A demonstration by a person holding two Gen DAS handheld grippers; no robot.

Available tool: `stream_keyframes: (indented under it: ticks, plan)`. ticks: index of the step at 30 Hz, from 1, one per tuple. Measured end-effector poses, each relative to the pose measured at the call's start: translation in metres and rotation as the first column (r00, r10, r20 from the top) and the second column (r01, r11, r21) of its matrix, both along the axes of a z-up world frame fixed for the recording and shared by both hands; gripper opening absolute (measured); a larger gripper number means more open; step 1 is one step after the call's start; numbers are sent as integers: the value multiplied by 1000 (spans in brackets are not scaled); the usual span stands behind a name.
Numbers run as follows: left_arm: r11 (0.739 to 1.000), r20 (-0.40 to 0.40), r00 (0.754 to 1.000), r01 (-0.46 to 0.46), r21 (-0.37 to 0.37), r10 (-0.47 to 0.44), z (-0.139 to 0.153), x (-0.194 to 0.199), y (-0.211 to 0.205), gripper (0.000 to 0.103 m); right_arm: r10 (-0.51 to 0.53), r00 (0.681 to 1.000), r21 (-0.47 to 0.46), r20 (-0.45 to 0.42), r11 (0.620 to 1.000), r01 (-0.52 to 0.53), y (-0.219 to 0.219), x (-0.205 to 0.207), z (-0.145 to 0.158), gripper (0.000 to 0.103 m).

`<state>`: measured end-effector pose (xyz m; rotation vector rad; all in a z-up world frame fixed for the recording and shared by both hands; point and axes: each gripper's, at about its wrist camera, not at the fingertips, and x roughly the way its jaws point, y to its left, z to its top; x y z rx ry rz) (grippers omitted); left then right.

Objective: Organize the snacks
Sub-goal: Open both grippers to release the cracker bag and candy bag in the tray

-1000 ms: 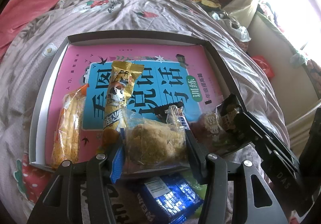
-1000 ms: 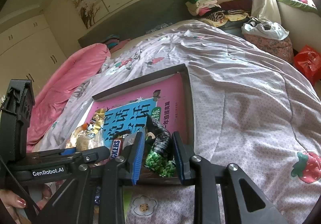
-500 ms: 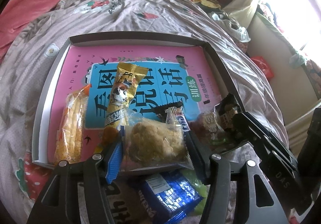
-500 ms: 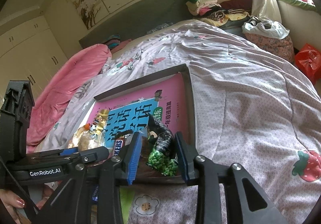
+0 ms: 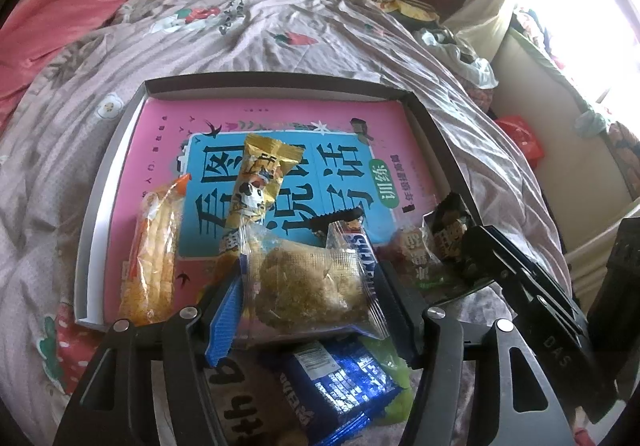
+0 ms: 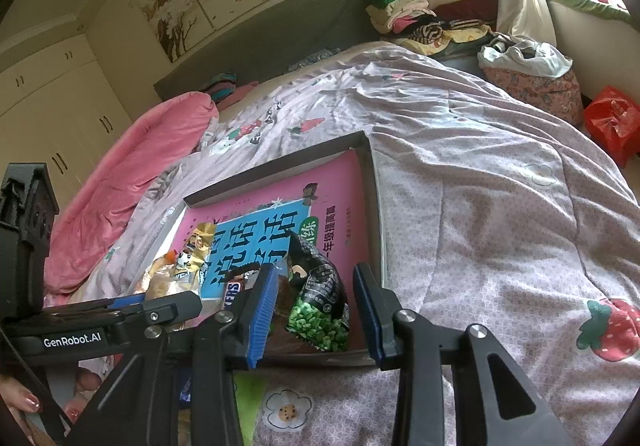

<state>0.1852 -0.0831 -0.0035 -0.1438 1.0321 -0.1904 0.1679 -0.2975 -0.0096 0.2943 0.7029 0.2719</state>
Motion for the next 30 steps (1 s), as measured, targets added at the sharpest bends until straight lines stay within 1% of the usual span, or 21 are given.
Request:
stream_keyframes:
  ticks: [5, 10, 13, 18, 20, 21, 30]
  plan:
    - [1000, 23, 1000, -1, 27, 1, -1, 9, -1, 66, 2, 1000, 1, 1, 1000, -2, -1, 0, 0, 39]
    - [1000, 25, 1000, -8, 20, 8, -3, 14, 0, 66, 2, 1000, -7, 1, 1000, -2, 0, 0, -2, 39]
    - [1000, 39, 999, -5, 9, 5, -1, 14, 0, 71, 1, 1000, -6, 1, 1000, -1, 0, -1, -2, 39]
    - [1000, 49, 999, -15, 2, 14, 2, 13, 2, 72, 2, 1000, -13, 11, 1000, -2, 1, -1, -1, 40]
    - [1000, 54, 998, -14, -6, 15, 4, 11, 3, 73, -1, 1000, -15, 16, 1000, 1, 1, -2, 0, 46]
    - [1000, 58, 998, -14, -10, 15, 5, 10, 3, 73, -1, 1000, -13, 18, 1000, 1, 1, -2, 0, 48]
    - [999, 83, 996, -15, -41, 18, 18, 1, 8, 75, -3, 999, -9, 37, 1000, 4, 1, -3, 4, 51]
